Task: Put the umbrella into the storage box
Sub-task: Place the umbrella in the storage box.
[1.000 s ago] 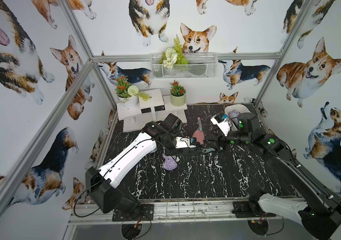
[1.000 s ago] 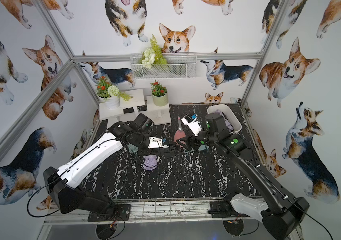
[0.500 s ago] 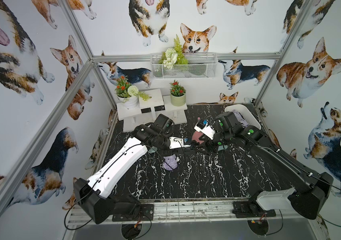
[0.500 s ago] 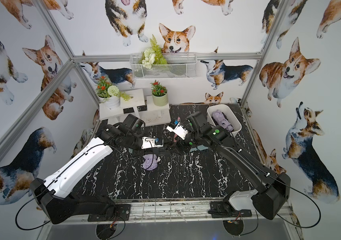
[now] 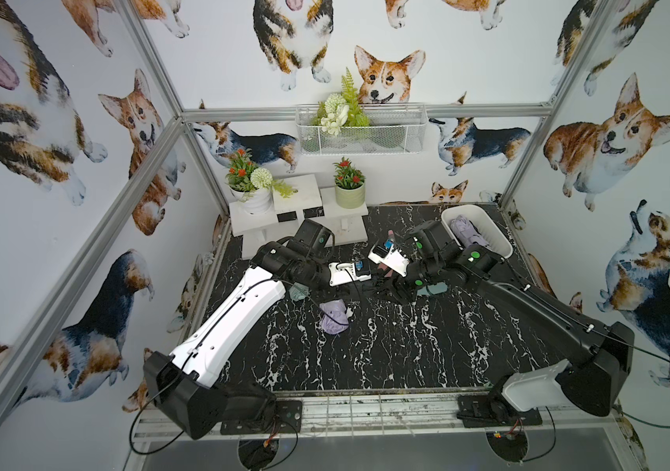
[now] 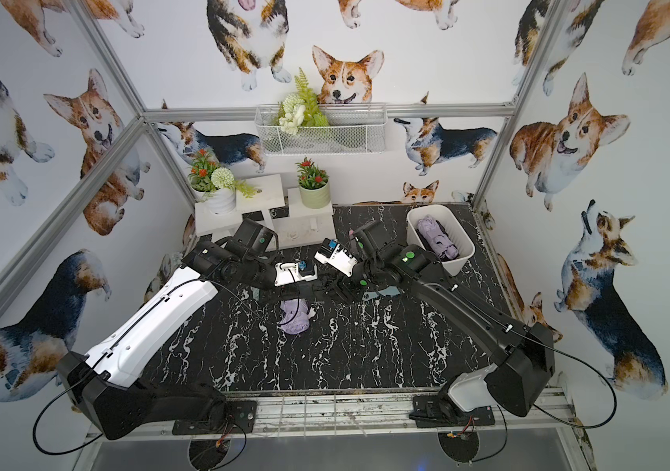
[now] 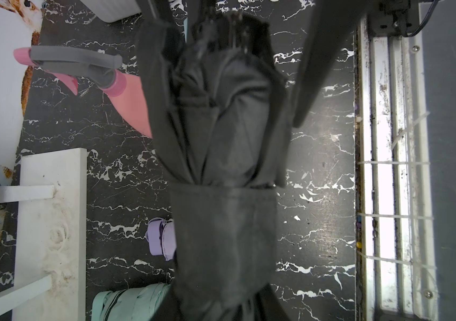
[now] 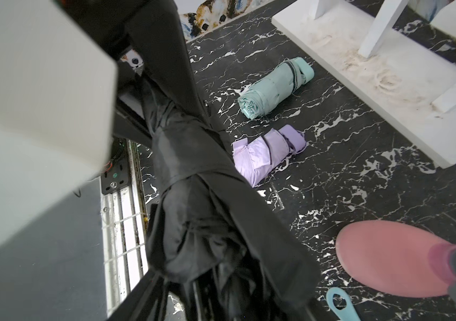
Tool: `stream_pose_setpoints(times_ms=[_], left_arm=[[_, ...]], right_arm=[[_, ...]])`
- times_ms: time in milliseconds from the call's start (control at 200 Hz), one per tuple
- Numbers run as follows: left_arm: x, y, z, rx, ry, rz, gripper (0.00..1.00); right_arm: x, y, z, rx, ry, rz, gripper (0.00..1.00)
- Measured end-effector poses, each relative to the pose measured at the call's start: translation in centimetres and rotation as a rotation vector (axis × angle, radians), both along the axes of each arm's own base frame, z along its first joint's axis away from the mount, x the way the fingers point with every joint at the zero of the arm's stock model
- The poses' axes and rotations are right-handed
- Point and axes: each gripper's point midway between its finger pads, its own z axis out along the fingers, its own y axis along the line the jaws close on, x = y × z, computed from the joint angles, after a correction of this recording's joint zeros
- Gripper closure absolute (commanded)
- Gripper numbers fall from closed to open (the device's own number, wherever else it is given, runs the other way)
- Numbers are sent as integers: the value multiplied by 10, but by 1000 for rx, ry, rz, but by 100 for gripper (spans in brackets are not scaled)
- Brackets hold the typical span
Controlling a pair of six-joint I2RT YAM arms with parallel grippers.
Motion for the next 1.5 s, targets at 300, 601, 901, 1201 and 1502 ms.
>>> stream_pose_setpoints(times_ms=[300, 601, 901, 1201, 1502], left_arm=[[-4, -1, 1, -40, 13, 3, 68], [34, -2, 21, -202, -28, 270, 2], [74, 26, 60, -474, -59, 635, 0], [98, 43, 34, -545, 71, 940, 0], [107, 50, -12, -536, 223, 1140, 2]], right_arm=[[-6, -1, 5, 64, -106, 43, 93], [2, -4, 3, 68, -90, -24, 100], [43, -43, 27, 130, -106, -252, 100], [103, -146, 54, 179, -152, -711, 100], [142, -263, 58, 149, -226, -1136, 100]])
